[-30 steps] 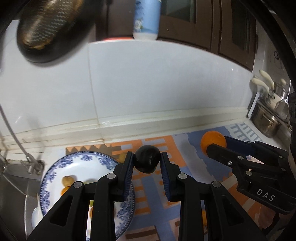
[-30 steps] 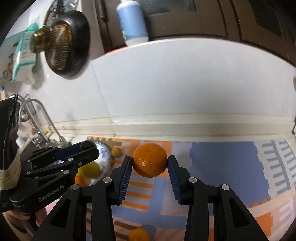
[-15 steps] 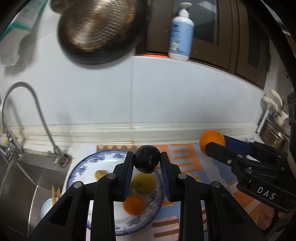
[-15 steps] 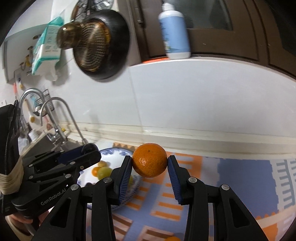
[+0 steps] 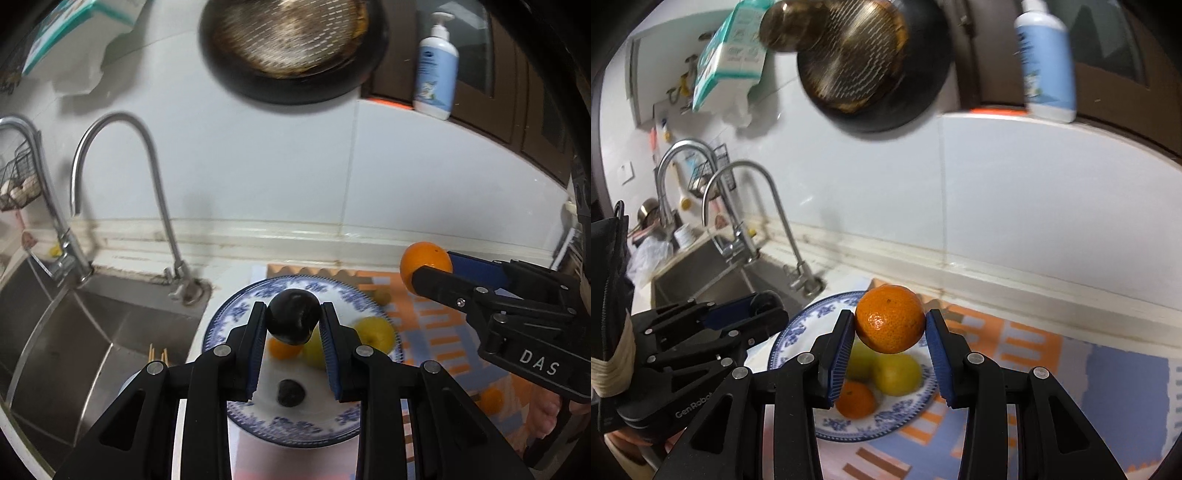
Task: Organize fruits
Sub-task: 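Carry the plum and orange over the plate with both grippers, then open both grippers to drop the plum and orange onto the plate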
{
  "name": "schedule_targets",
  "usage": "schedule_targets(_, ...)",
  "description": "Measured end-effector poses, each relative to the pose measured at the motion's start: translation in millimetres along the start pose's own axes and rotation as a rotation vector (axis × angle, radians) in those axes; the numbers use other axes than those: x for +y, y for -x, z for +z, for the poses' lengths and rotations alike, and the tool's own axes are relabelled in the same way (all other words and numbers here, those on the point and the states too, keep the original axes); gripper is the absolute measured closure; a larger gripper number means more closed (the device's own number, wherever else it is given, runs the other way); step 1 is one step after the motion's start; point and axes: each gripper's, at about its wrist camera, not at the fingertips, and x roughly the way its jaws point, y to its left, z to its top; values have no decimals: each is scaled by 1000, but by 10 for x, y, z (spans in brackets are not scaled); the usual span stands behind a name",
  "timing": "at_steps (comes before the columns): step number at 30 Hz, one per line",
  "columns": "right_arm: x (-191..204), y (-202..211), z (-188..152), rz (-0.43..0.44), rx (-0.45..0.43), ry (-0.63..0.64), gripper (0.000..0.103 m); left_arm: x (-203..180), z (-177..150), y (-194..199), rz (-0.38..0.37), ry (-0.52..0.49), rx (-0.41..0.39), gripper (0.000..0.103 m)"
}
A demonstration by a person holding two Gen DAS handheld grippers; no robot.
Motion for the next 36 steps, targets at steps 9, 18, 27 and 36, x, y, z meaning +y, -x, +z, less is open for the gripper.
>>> schedule_targets(9, 126, -521, 41, 29, 109, 35, 62, 231, -147, -266, 11, 65, 96, 74)
schedule_targets(18, 74, -912, -49, -14, 194, 11, 62, 333, -276, -587, 13, 75, 190, 74)
schedule_targets(27, 61, -973, -48, -23, 202, 2, 62, 282, -317, -676, 7, 62, 221, 66)
schedule_targets(36, 46, -695, -4, -43, 142, -10, 51, 186, -202, -424, 12, 30, 149, 59)
